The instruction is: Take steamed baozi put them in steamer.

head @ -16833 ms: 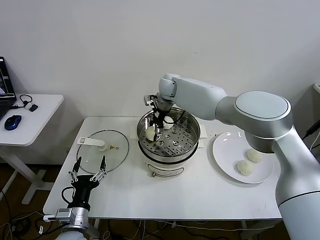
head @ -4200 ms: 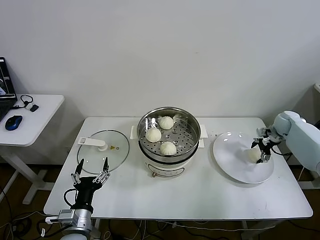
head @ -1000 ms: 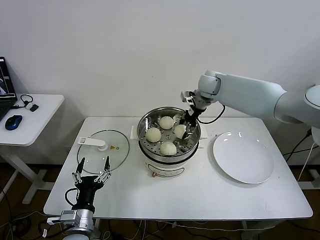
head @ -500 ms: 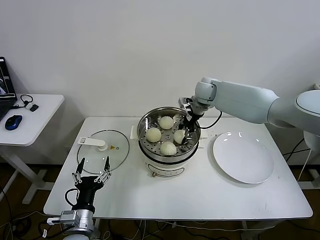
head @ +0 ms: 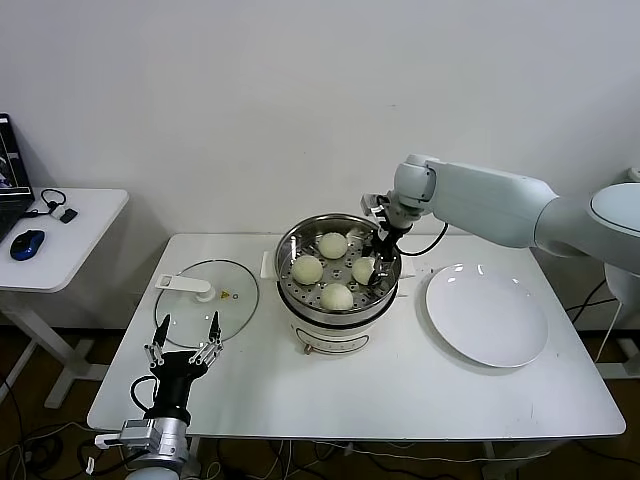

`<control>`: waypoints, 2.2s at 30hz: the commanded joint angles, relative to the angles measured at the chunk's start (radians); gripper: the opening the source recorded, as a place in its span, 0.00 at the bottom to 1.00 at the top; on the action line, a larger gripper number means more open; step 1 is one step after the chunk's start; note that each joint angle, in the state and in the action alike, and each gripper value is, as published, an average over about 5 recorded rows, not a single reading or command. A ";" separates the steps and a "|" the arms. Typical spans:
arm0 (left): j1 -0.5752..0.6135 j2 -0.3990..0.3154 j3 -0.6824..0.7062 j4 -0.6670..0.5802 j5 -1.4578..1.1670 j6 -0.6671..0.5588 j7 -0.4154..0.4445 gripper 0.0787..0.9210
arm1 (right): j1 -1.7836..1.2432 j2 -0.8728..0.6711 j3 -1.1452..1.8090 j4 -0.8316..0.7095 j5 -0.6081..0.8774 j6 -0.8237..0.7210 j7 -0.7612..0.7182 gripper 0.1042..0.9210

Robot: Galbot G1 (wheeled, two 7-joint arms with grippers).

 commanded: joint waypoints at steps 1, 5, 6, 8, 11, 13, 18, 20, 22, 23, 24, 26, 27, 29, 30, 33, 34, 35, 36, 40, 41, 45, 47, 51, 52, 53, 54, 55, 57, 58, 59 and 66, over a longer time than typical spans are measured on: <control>0.001 0.000 -0.001 0.000 0.000 0.001 0.000 0.88 | -0.009 0.000 0.009 -0.013 -0.014 0.005 0.002 0.71; 0.001 0.000 -0.002 -0.001 0.000 0.001 0.000 0.88 | -0.003 -0.001 0.016 -0.014 -0.008 0.006 0.000 0.81; 0.001 0.000 -0.002 -0.001 0.000 0.002 0.000 0.88 | 0.000 -0.001 0.016 -0.013 -0.006 0.006 -0.001 0.83; 0.001 -0.001 -0.002 -0.002 0.000 0.002 -0.001 0.88 | 0.008 -0.004 0.017 -0.008 0.001 0.005 -0.003 0.87; 0.000 -0.001 -0.001 -0.003 0.000 0.003 -0.001 0.88 | 0.026 -0.012 0.020 0.004 0.013 0.004 -0.007 0.88; 0.000 0.000 -0.001 -0.004 0.001 0.003 -0.001 0.88 | 0.041 -0.021 0.020 0.019 0.024 0.002 -0.010 0.88; 0.000 0.000 0.001 -0.006 0.003 0.004 -0.001 0.88 | 0.073 -0.052 0.022 0.063 0.041 -0.001 -0.010 0.88; 0.001 0.000 0.002 -0.008 0.004 0.005 -0.001 0.88 | 0.079 -0.067 0.021 0.090 0.048 -0.005 -0.008 0.88; 0.003 0.001 0.002 -0.010 0.005 0.005 -0.001 0.88 | 0.082 -0.084 0.024 0.116 0.054 -0.010 -0.003 0.88; 0.004 0.001 0.002 -0.011 0.005 0.005 -0.001 0.88 | 0.083 -0.091 0.027 0.124 0.055 -0.011 0.000 0.88; 0.006 0.002 0.001 -0.012 0.005 0.004 -0.001 0.88 | 0.086 -0.101 0.031 0.132 0.058 -0.012 0.003 0.88; 0.010 0.003 0.001 -0.015 0.005 0.004 -0.001 0.88 | 0.094 -0.122 0.039 0.148 0.063 -0.013 0.008 0.88; 0.012 0.003 0.000 -0.017 0.005 0.004 -0.001 0.88 | 0.100 -0.135 0.044 0.157 0.066 -0.013 0.011 0.88; 0.016 0.003 0.000 -0.021 0.004 0.004 -0.001 0.88 | 0.110 -0.163 0.055 0.174 0.072 -0.011 0.019 0.88; 0.018 0.003 0.000 -0.023 0.004 0.004 -0.002 0.88 | 0.111 -0.182 0.069 0.183 0.075 -0.010 0.027 0.88; 0.020 0.003 -0.001 -0.029 0.004 0.005 -0.005 0.88 | 0.087 -0.248 0.144 0.216 0.080 -0.009 0.068 0.88; 0.021 0.003 -0.001 -0.031 0.004 0.005 -0.006 0.88 | 0.072 -0.274 0.181 0.230 0.081 -0.008 0.088 0.88; 0.022 0.004 -0.002 -0.032 0.005 0.006 -0.006 0.88 | 0.056 -0.298 0.215 0.243 0.081 -0.008 0.108 0.88; 0.022 0.004 -0.002 -0.034 0.005 0.006 -0.007 0.88 | 0.038 -0.327 0.252 0.261 0.080 -0.005 0.132 0.88; 0.022 0.005 -0.001 -0.036 0.007 0.007 -0.010 0.88 | -0.054 -0.456 0.399 0.352 0.067 0.017 0.234 0.88; 0.022 0.005 0.000 -0.036 0.008 0.007 -0.011 0.88 | -0.084 -0.487 0.436 0.376 0.062 0.022 0.261 0.88; 0.021 0.003 0.006 -0.034 0.014 0.007 -0.012 0.88 | -0.306 -0.606 0.702 0.483 0.008 0.050 0.377 0.88; 0.020 0.004 0.008 -0.034 0.016 0.007 -0.013 0.88 | -0.467 -0.654 0.869 0.536 -0.011 0.074 0.445 0.88; 0.017 0.004 0.009 -0.036 0.015 0.006 -0.014 0.88 | -0.783 -0.703 1.132 0.617 -0.042 0.170 0.607 0.88; 0.016 0.003 0.009 -0.036 0.015 0.006 -0.016 0.88 | -0.868 -0.700 1.215 0.635 -0.060 0.192 0.639 0.88; 0.016 0.002 0.009 -0.036 0.014 0.005 -0.018 0.88 | -0.962 -0.690 1.308 0.654 -0.078 0.208 0.665 0.88; 0.016 0.001 0.010 -0.036 0.014 0.005 -0.019 0.88 | -1.054 -0.669 1.411 0.672 -0.092 0.217 0.687 0.88; 0.017 0.000 0.010 -0.036 0.014 0.004 -0.021 0.88 | -1.151 -0.642 1.513 0.691 -0.101 0.227 0.711 0.88; 0.020 -0.002 0.011 -0.036 0.017 0.001 -0.022 0.88 | -1.312 -0.587 1.676 0.724 -0.119 0.250 0.756 0.88; 0.022 -0.003 0.011 -0.036 0.018 0.001 -0.022 0.88 | -1.382 -0.556 1.747 0.736 -0.133 0.266 0.776 0.88; 0.024 -0.004 0.012 -0.037 0.020 -0.001 -0.022 0.88 | -1.444 -0.527 1.803 0.746 -0.151 0.285 0.790 0.88; 0.032 -0.013 0.017 -0.037 0.026 -0.007 -0.026 0.88 | -1.764 -0.292 2.095 0.809 -0.202 0.392 0.838 0.88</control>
